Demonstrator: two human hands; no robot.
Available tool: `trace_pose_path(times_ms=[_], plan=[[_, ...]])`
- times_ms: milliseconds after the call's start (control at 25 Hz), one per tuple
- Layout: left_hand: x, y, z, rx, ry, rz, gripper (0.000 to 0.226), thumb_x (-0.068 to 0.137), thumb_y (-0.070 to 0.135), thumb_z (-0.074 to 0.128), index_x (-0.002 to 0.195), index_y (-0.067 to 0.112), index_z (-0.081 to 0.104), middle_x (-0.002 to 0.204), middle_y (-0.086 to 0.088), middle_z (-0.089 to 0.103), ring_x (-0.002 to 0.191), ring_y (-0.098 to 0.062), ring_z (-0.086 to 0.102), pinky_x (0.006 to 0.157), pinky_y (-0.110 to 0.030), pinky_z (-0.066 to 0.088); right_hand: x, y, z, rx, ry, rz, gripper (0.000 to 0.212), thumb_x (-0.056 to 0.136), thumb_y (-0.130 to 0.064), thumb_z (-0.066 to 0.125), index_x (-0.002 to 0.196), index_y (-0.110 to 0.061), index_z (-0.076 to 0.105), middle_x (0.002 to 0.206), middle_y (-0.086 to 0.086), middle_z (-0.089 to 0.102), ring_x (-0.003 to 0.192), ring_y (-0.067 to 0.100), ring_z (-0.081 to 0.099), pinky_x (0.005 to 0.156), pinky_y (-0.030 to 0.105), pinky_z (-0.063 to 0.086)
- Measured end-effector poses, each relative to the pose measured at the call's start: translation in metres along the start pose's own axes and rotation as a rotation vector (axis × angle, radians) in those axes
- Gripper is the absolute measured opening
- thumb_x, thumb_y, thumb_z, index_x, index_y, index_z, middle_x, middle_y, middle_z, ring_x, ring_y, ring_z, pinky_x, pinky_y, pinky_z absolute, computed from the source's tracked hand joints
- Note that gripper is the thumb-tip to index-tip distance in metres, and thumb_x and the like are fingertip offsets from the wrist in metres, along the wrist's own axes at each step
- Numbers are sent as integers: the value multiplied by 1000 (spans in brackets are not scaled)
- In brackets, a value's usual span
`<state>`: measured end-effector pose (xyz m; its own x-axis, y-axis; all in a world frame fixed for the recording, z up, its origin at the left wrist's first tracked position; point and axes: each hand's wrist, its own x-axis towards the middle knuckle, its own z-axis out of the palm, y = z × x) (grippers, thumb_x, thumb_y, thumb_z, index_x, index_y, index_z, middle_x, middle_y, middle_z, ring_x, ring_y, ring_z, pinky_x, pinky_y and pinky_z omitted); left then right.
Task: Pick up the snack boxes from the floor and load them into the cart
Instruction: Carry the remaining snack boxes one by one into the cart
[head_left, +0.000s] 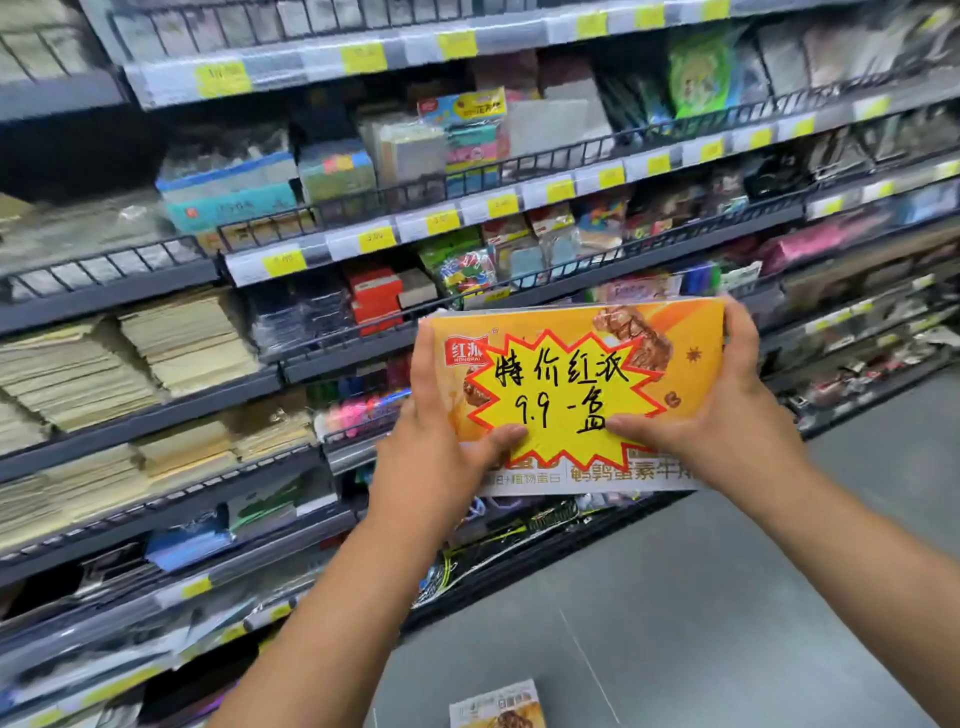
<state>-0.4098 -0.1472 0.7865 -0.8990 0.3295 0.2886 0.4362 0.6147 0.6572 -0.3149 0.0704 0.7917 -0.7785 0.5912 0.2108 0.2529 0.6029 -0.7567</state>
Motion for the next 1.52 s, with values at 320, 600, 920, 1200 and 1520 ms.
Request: trace_pose_path(times_ms=[320, 600, 920, 1200, 1520], plan=[[9, 215, 101, 100, -87, 341, 110, 73, 63, 67, 130, 64, -27, 141, -2, 50, 111, -23, 60, 86, -32, 47, 11, 86, -223, -175, 179, -11, 138, 47, -66, 81, 136, -58, -25, 142, 14, 48, 116, 34, 57, 91, 39, 46], [45, 350, 193, -77, -175, 506, 114, 69, 58, 75, 134, 61, -18, 132, -3, 55, 109, -25, 61, 85, -35, 47, 34, 143, -357, -325, 325, 120, 134, 51, -70, 78, 135, -56, -26, 138, 8, 52, 104, 28, 62, 79, 30, 46], [116, 438, 315, -160, -289, 620, 118, 71, 63, 71, 133, 60, -30, 139, 0, 52, 113, -22, 59, 91, -35, 48, 110, 216, -431, -434, 418, 232, 138, 49, -71, 79, 131, -61, -32, 142, 9, 50, 104, 29, 64, 90, 40, 53], [240, 536, 433, -275, -402, 735, 119, 70, 63, 71, 131, 64, -30, 144, -1, 48, 116, -19, 59, 96, -38, 48, 240, 280, -494, -531, 544, 358, 136, 51, -74, 75, 129, -58, -35, 140, 6, 50, 107, 26, 63, 83, 31, 50], [312, 626, 563, -286, -496, 796, 120, 71, 63, 70, 131, 62, -33, 137, 8, 54, 109, -16, 61, 90, -35, 49, 335, 381, -557, -518, 587, 440, 137, 52, -75, 74, 133, -55, -35, 136, 7, 53, 103, 24, 63, 85, 32, 51]])
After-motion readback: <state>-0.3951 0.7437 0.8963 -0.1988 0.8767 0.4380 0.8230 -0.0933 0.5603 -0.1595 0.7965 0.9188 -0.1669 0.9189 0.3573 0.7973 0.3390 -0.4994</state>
